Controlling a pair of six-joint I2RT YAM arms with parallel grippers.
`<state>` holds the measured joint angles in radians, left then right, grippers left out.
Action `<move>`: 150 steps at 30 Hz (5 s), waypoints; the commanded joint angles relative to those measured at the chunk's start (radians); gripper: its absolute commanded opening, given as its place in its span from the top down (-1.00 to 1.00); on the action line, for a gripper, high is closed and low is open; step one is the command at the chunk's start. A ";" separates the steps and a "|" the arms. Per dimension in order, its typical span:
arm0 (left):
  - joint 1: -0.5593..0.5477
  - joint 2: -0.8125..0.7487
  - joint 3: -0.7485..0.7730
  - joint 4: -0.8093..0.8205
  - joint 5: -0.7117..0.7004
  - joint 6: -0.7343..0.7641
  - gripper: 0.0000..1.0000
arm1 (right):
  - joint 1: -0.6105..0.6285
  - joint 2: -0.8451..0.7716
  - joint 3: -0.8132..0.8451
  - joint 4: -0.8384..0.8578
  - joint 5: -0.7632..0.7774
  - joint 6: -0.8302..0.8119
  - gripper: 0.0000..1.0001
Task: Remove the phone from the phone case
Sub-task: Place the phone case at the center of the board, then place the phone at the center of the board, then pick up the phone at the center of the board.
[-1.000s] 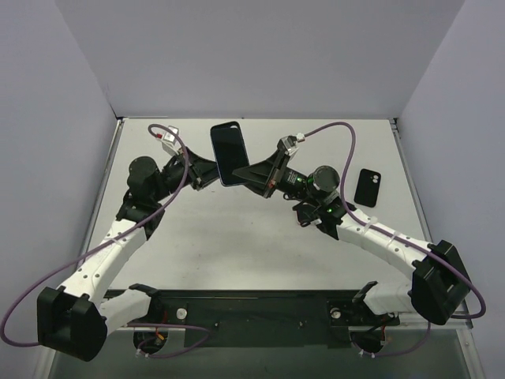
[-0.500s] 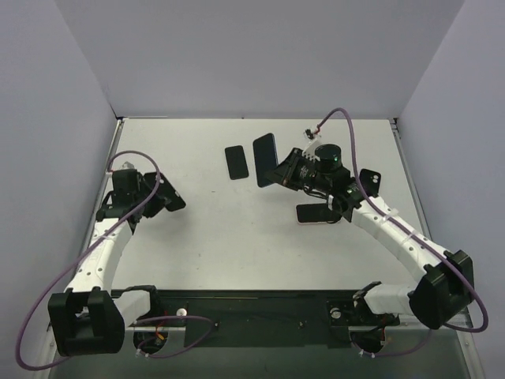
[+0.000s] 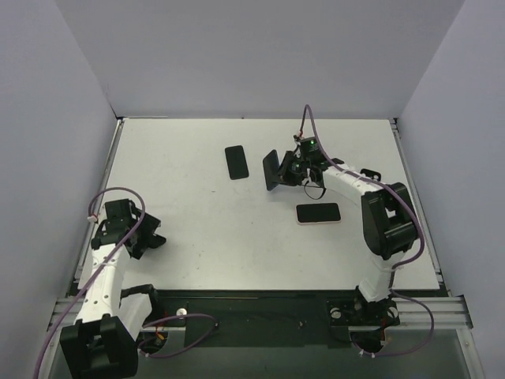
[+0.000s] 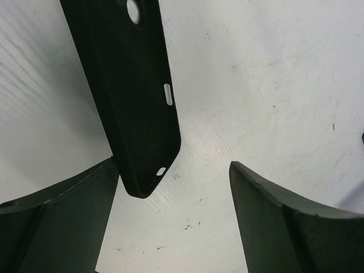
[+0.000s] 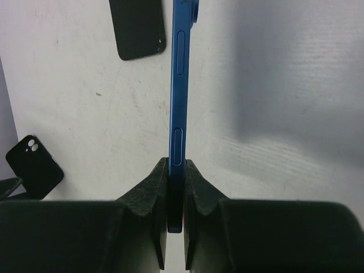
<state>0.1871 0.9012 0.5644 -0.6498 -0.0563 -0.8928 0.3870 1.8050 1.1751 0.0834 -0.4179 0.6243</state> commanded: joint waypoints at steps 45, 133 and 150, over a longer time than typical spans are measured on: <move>-0.419 0.217 0.558 0.409 0.316 0.087 -0.73 | -0.054 0.279 0.434 -0.342 0.216 -0.063 -0.39; -0.581 0.225 0.486 0.454 0.385 0.361 -0.68 | 0.024 -0.013 -0.005 -0.473 0.030 -0.540 -0.95; -0.578 0.255 0.491 0.449 0.400 0.350 -0.68 | 0.303 0.100 -0.011 -0.590 0.583 -0.322 -0.88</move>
<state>-0.3916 1.1473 1.0378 -0.2276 0.3374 -0.5533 0.6552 1.8816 1.2045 -0.3801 -0.0551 0.1886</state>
